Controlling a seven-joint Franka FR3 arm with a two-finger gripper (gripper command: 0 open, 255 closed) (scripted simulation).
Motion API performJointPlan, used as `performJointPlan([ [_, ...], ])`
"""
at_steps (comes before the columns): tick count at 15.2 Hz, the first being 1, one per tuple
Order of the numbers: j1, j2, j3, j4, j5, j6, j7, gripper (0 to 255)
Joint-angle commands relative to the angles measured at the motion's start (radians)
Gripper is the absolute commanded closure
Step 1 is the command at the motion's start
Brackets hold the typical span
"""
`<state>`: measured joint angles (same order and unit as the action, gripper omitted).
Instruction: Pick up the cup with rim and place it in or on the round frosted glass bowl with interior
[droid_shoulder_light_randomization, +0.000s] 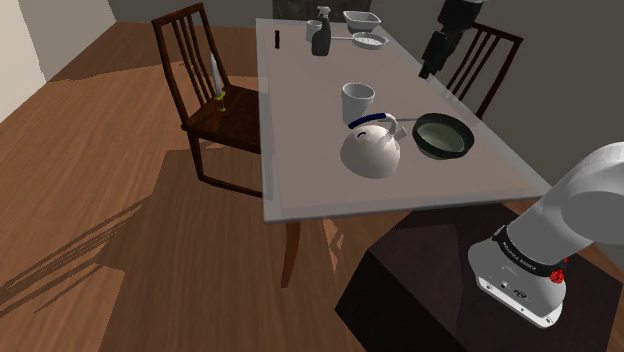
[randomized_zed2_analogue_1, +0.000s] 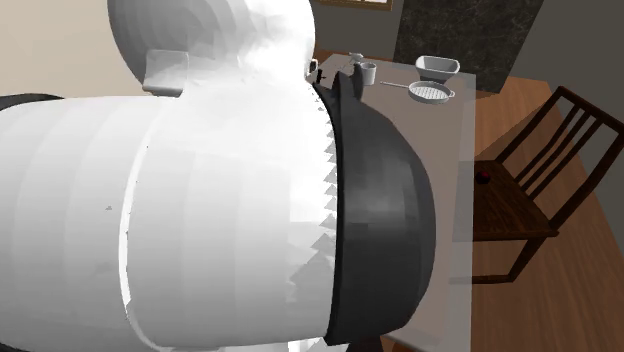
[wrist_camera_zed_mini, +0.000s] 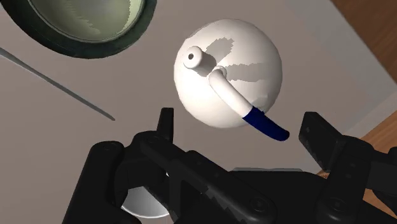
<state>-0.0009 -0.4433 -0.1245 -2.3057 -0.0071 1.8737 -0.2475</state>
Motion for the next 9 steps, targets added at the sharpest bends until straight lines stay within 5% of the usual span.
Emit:
performJointPlan([
  [1,0.0,0.073,-0.013,0.02,0.007,0.054,-0.013,0],
  [9,-0.008,0.376,-0.065,0.187,0.066,0.187,-0.092,0],
])
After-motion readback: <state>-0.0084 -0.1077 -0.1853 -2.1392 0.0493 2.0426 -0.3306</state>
